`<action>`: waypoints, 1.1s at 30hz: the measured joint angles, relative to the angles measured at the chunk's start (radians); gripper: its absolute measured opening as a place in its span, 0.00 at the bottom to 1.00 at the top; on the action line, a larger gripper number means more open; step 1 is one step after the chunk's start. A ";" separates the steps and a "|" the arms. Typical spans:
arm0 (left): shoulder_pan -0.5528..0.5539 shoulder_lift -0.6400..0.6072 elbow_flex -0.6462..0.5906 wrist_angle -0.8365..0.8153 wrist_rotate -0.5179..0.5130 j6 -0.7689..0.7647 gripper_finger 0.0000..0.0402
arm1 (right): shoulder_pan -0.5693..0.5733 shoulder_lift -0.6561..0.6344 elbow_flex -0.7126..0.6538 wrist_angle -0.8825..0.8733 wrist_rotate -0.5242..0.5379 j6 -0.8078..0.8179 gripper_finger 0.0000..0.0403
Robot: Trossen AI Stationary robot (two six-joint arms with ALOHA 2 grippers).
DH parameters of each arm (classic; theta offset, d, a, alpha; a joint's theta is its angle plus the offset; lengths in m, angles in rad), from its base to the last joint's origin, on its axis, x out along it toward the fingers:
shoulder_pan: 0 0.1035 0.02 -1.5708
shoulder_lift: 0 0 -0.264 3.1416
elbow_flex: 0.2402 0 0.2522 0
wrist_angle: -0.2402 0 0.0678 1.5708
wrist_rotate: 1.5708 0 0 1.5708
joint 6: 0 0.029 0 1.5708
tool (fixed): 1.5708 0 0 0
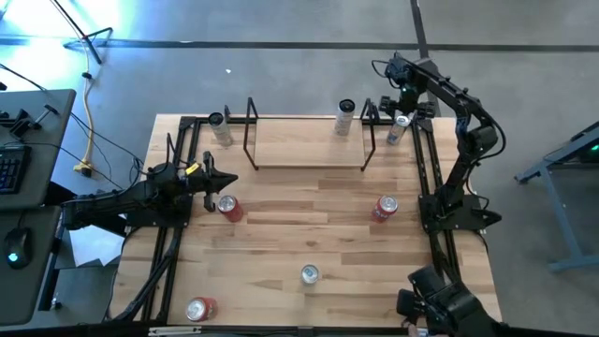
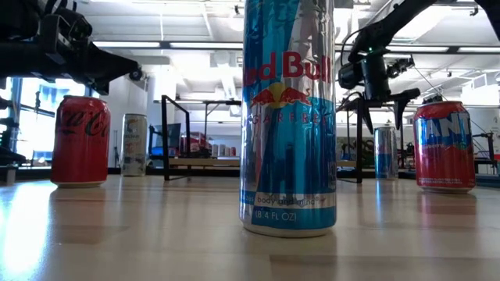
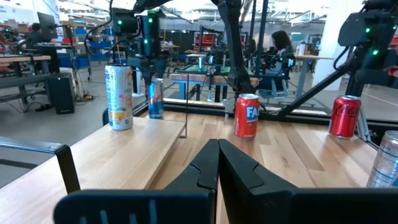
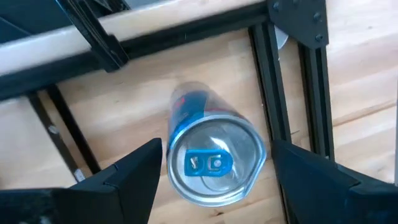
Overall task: Place canned beverage on shelf
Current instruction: Put the top blue soda can on the shelf
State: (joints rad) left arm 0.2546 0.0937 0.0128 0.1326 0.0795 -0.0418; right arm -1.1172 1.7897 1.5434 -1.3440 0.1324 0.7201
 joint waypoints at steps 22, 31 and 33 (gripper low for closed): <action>0.000 0.000 0.000 0.000 0.000 -0.026 0.00 | 0.022 -0.011 0.015 -0.030 0.032 -0.232 0.57; 0.000 0.000 0.000 0.000 0.000 -0.009 0.00 | 0.097 -0.065 0.361 -0.223 0.172 -0.424 0.57; 0.000 0.000 0.000 0.000 0.000 -0.009 0.00 | 0.140 -0.076 0.459 -0.229 0.144 -0.478 0.57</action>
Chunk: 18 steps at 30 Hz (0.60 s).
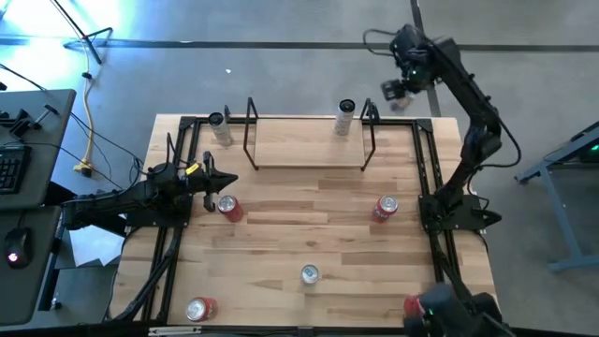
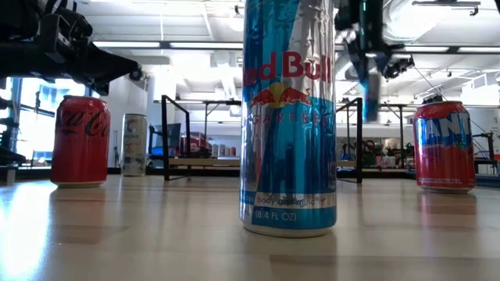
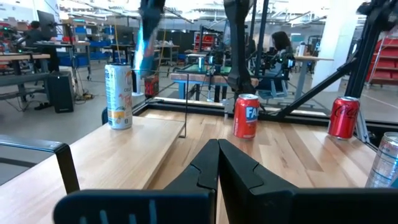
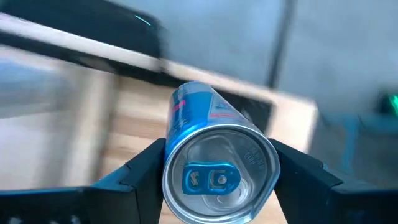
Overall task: Place canned beverage on shelf
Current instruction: Put the top blue soda can on the shelf
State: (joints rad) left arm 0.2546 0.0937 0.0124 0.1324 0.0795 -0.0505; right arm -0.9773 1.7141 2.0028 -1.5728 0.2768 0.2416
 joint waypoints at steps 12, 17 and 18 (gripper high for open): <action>0.000 0.000 0.000 -0.001 0.000 0.000 0.00 | 0.308 0.001 0.345 0.035 0.062 -0.169 0.57; 0.000 0.000 0.000 -0.009 0.000 -0.001 0.00 | 0.450 0.063 0.332 0.103 0.088 -0.241 0.57; 0.000 0.000 0.000 -0.012 0.000 -0.002 0.00 | 0.470 0.085 0.346 0.112 0.087 -0.255 0.57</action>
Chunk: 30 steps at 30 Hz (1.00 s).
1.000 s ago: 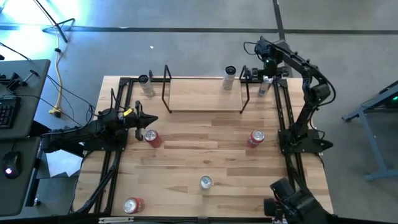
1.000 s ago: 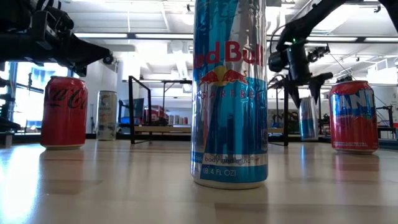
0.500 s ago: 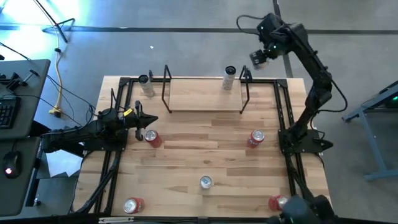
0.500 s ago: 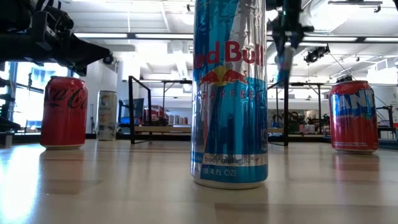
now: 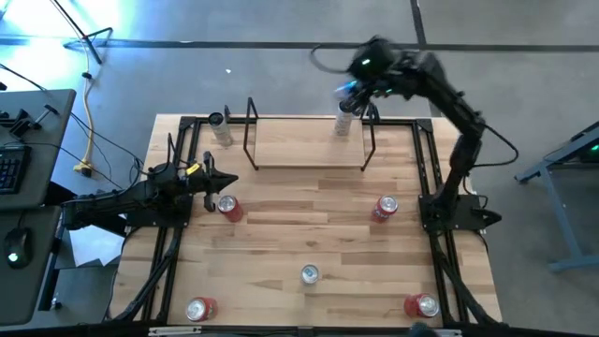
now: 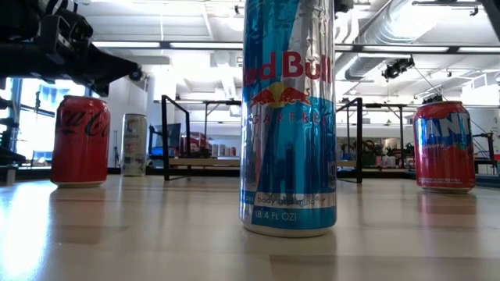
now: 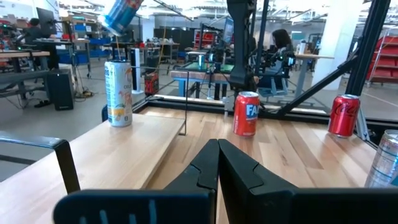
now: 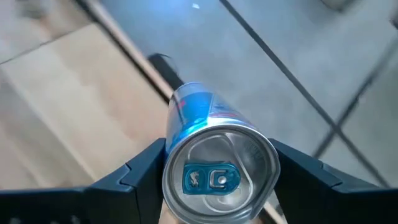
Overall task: Place canned beverage on shelf
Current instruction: Put the top blue soda can on the shelf
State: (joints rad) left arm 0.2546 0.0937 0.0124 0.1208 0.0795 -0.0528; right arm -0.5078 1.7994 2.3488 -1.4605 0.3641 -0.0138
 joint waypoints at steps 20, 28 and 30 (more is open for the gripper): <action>0.000 0.000 0.000 -0.044 0.000 0.002 0.00 | 0.063 0.282 0.006 0.032 -0.166 -0.264 0.57; 0.000 0.000 0.000 -0.046 0.000 0.002 0.00 | 0.032 0.406 0.006 0.031 -0.167 -0.365 0.57; 0.000 0.000 0.000 -0.046 0.000 0.002 0.00 | 0.022 0.436 0.006 0.033 -0.165 -0.393 0.57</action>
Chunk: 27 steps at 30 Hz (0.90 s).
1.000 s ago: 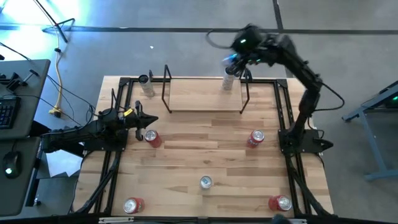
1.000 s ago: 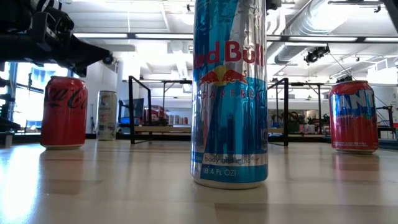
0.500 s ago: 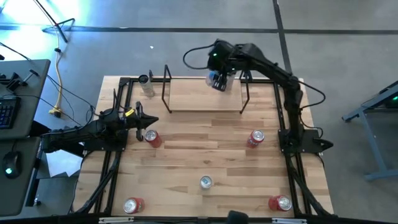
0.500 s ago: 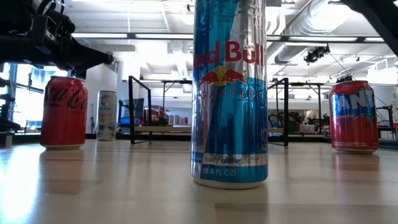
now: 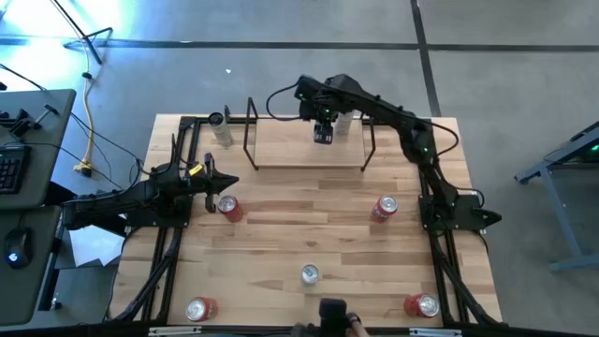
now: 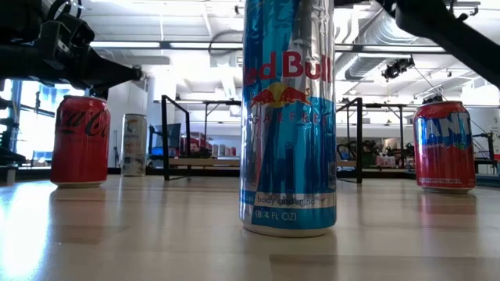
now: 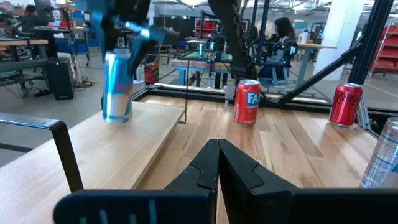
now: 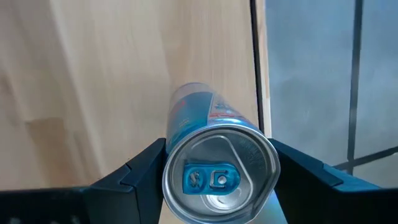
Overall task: Place canned beverage on shelf
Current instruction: Put the top blue soda can on the shelf
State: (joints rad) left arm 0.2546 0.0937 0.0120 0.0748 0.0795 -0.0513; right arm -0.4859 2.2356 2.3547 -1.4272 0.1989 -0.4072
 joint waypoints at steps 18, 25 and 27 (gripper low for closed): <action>0.000 0.000 0.000 0.001 0.000 0.000 0.00 | -0.039 0.037 0.002 0.109 -0.017 -0.168 0.57; 0.000 0.000 0.000 0.001 0.000 0.000 0.00 | -0.038 0.038 0.001 0.109 -0.015 -0.144 0.65; 0.000 0.000 0.000 0.001 0.000 0.000 0.00 | -0.037 0.039 0.001 0.110 -0.013 -0.143 0.65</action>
State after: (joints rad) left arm 0.2543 0.0937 0.0120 0.0757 0.0795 -0.0513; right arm -0.5232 2.2742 2.3558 -1.3176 0.1862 -0.5503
